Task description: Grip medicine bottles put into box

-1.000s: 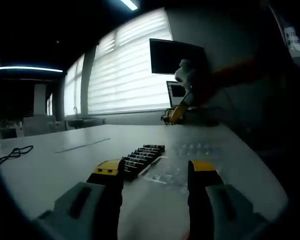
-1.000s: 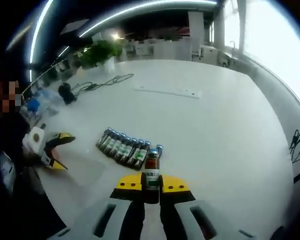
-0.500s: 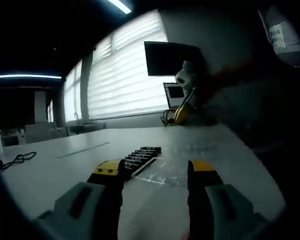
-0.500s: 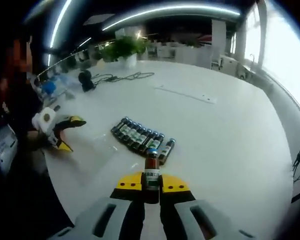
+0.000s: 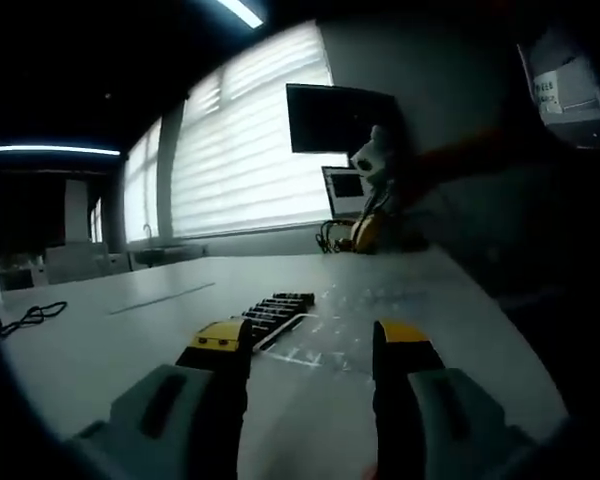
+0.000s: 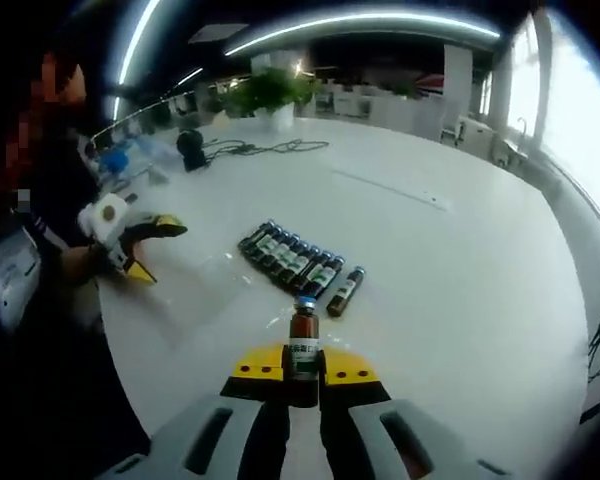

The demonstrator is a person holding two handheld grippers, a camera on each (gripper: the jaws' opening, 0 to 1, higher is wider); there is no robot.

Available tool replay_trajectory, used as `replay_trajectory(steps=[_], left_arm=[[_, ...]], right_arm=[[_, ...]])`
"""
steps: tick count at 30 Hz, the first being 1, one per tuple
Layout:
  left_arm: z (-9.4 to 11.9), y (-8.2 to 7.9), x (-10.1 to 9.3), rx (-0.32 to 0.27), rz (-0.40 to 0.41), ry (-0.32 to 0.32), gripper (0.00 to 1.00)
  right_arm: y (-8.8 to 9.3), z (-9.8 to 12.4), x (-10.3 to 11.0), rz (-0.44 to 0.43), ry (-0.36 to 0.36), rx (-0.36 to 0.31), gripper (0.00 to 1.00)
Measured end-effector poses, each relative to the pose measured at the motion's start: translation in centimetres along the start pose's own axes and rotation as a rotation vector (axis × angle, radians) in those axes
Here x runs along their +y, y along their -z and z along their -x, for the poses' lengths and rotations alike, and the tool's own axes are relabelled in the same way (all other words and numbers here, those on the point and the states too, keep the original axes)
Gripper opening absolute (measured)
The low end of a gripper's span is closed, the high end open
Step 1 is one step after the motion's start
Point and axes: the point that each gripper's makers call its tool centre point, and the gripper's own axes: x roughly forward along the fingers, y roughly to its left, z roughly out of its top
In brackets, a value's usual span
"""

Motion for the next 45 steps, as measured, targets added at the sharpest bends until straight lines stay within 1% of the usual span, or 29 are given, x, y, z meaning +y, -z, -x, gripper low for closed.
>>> replay_trajectory(steps=[2, 6, 12, 16, 21, 25, 27, 33, 36, 39, 45], left_arm=[[0.0, 0.1, 0.0, 0.003, -0.009, -0.001, 0.41], [0.0, 0.2, -0.1, 0.008, -0.021, 0.001, 0.41], [-0.1, 0.2, -0.1, 0.01, -0.028, 0.0, 0.41], [-0.1, 0.2, 0.0, 0.01, -0.026, -0.002, 0.41], [-0.1, 0.3, -0.1, 0.01, -0.029, -0.001, 0.41], [-0.1, 0.2, 0.0, 0.009, -0.028, -0.001, 0.41], [-0.1, 0.3, -0.1, 0.01, -0.03, 0.001, 0.41], [0.0, 0.3, -0.1, 0.011, -0.03, 0.002, 0.41], [-0.1, 0.3, -0.1, 0.011, -0.029, 0.003, 0.41], [-0.1, 0.3, -0.2, 0.011, -0.03, 0.005, 0.41], [-0.1, 0.2, -0.2, 0.011, -0.031, 0.005, 0.41]], right_arm=[[-0.1, 0.1, 0.8, 0.039, -0.023, -0.01, 0.07], [0.2, 0.3, 1.7, 0.093, -0.053, 0.002, 0.07], [0.9, 0.9, 3.3, 0.283, -0.129, -0.007, 0.07], [1.8, 0.8, 4.3, 0.317, -0.163, 0.02, 0.07], [2.3, 0.7, 5.1, 0.375, -0.194, 0.034, 0.07], [2.7, 0.7, 5.4, 0.484, -0.216, 0.048, 0.07], [2.9, 0.6, 6.0, 0.539, -0.246, 0.044, 0.07], [4.7, 0.2, 6.4, 0.685, -0.278, 0.125, 0.07], [5.2, 0.1, 6.7, 0.713, -0.294, 0.146, 0.07], [5.3, 0.0, 7.0, 0.726, -0.317, 0.157, 0.07], [5.8, -0.6, 6.9, 0.773, -0.341, 0.194, 0.07]])
